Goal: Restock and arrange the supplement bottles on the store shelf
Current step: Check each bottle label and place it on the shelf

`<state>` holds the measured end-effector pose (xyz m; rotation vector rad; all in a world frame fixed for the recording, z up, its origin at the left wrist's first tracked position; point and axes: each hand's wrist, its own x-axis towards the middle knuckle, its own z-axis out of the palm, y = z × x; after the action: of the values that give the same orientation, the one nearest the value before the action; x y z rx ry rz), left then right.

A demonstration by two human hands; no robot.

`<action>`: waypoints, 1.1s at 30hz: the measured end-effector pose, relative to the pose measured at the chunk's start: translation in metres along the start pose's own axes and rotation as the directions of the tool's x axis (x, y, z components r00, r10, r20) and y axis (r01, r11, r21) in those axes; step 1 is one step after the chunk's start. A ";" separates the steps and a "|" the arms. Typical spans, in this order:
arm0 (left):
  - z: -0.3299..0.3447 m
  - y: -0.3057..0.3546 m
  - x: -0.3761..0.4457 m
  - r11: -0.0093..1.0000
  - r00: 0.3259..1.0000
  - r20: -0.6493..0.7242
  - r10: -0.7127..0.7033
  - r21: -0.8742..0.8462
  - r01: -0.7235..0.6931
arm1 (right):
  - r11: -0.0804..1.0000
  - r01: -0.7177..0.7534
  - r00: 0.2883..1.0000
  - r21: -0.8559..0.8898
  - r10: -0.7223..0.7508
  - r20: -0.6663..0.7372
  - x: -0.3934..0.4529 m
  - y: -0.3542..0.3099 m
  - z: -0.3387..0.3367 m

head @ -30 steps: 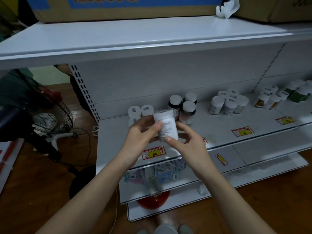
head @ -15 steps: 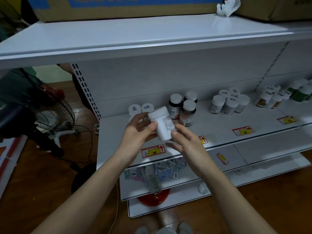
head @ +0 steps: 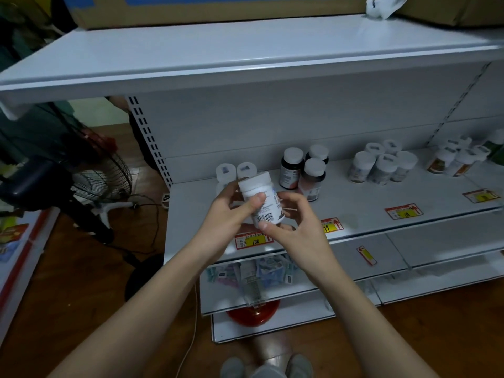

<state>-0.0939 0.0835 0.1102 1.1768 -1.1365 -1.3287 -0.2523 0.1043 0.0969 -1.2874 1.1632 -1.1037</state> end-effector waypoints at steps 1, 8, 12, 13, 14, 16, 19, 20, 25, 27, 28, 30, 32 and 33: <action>-0.001 0.000 -0.001 1.000 1.000 -0.003 0.001 -0.007 -0.001 | 1.000 0.006 1.000 -0.007 -0.006 0.007 0.000 0.000 0.000; -0.002 0.003 0.000 0.994 0.999 0.007 -0.050 -0.100 0.050 | 0.981 -0.061 0.997 0.182 0.052 0.056 0.006 -0.001 -0.006; 0.000 0.003 0.001 0.998 0.998 0.031 -0.055 -0.016 0.055 | 0.985 -0.045 0.998 0.165 0.039 0.039 0.008 0.001 -0.007; -0.001 0.003 0.002 0.999 0.998 0.035 -0.049 0.026 0.048 | 0.989 -0.037 0.999 0.141 0.035 0.020 0.009 0.002 -0.008; -0.002 0.004 0.003 0.997 0.998 0.040 -0.045 0.067 0.042 | 0.993 -0.028 1.000 0.111 0.028 0.003 0.009 0.002 -0.008; -0.003 0.007 0.005 0.993 0.997 0.048 -0.055 0.111 0.049 | 0.998 -0.010 1.000 0.061 0.011 -0.015 0.011 0.002 -0.008; -0.001 0.010 0.006 0.989 0.996 0.046 -0.081 0.124 0.075 | 1.000 0.006 1.000 0.012 -0.006 -0.015 0.013 0.002 -0.009; -0.001 0.010 0.006 0.989 0.996 0.038 -0.081 0.129 0.075 | 1.000 0.009 1.000 -0.006 -0.009 -0.013 0.014 0.002 -0.009; -0.004 0.008 0.009 0.989 0.998 0.032 -0.062 0.135 0.057 | 0.997 0.026 0.999 -0.073 -0.024 0.035 0.017 0.004 -0.009; -0.005 0.009 0.010 0.990 0.998 0.047 -0.053 0.135 0.046 | 0.998 0.035 0.998 -0.058 -0.032 0.051 0.018 0.004 -0.010; -0.006 0.009 0.011 0.989 0.998 0.054 -0.044 0.143 0.036 | 0.998 0.041 0.998 -0.037 -0.039 0.058 0.018 0.003 -0.011; -0.007 0.009 0.012 0.987 0.997 0.070 -0.026 0.163 0.014 | 0.999 0.049 0.997 -0.003 -0.048 0.067 0.020 0.003 -0.012; -0.008 0.009 0.014 0.983 0.997 0.082 -0.011 0.182 -0.005 | 0.998 0.061 0.995 -0.003 -0.061 0.075 0.021 0.003 -0.013; -0.009 0.009 0.015 0.981 0.996 0.088 -0.001 0.193 -0.016 | 0.998 0.070 0.994 -0.004 -0.069 0.082 0.022 0.003 -0.014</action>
<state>-0.0849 0.0679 0.1172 1.2622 -1.3571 -1.2974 -0.2640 0.0808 0.0943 -1.3750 1.0695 -1.0883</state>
